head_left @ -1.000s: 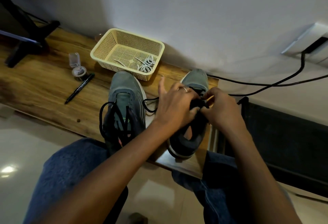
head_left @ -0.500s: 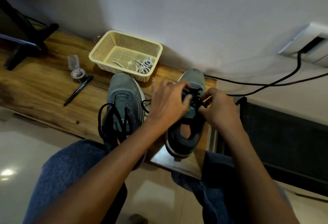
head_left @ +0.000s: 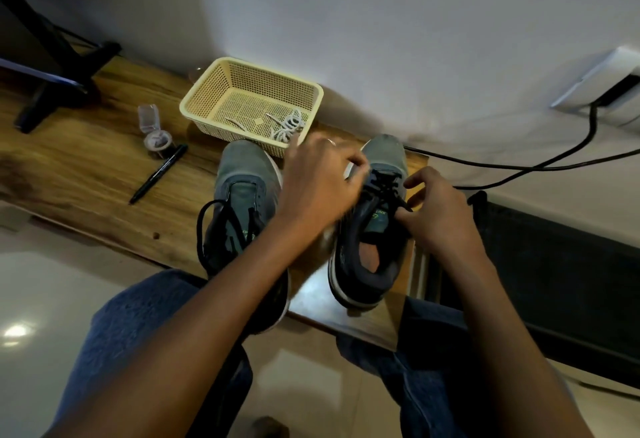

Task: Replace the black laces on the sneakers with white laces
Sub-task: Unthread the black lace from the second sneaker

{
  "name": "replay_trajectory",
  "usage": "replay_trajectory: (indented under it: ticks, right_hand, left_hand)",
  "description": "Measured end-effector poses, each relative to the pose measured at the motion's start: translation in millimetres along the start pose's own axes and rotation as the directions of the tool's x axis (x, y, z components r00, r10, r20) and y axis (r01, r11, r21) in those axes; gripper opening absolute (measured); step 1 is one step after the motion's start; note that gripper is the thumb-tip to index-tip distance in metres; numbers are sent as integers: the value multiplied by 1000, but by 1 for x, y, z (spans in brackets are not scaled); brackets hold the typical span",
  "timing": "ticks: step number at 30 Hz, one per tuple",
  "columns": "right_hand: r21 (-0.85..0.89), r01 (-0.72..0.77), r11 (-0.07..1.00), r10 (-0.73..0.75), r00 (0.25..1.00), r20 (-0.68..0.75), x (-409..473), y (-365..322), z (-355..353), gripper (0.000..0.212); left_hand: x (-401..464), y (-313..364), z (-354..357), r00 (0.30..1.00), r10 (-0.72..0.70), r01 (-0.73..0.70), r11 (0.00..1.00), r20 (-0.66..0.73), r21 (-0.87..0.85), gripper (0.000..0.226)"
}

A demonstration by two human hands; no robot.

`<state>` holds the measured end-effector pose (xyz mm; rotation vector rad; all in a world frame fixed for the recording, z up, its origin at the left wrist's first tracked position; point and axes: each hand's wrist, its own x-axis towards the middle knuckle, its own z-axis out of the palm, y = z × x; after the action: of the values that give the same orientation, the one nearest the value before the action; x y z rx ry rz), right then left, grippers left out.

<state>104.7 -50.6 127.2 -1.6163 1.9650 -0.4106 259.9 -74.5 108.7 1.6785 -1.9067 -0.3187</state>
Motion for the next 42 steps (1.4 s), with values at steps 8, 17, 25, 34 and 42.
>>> replay_trajectory:
  ticks: [8,17,25,34,42]
  right_hand:
    - [-52,31,998,-32,999,-29,0,-4,6,41]
    - [-55,-53,997,50,998,-43,3,5,0,49]
    - [-61,-27,998,26,999,-19,6,7,3,38]
    - [-257,104,961,-113,993,-22,19,-2,16,20]
    - [-382,122,916,-155,986,-57,19,-4,23,17]
  left_hand:
    - [-21,18,40,970,146,-186,960,196,208,24]
    - [-3,2,5,984,-117,122,992,-134,29,14]
    - [-8,3,20,975,-165,141,977,147,161,37]
    - [-18,15,26,960,-107,103,994,258,29,43]
    - [-23,17,24,967,-52,41,998,248,47,41]
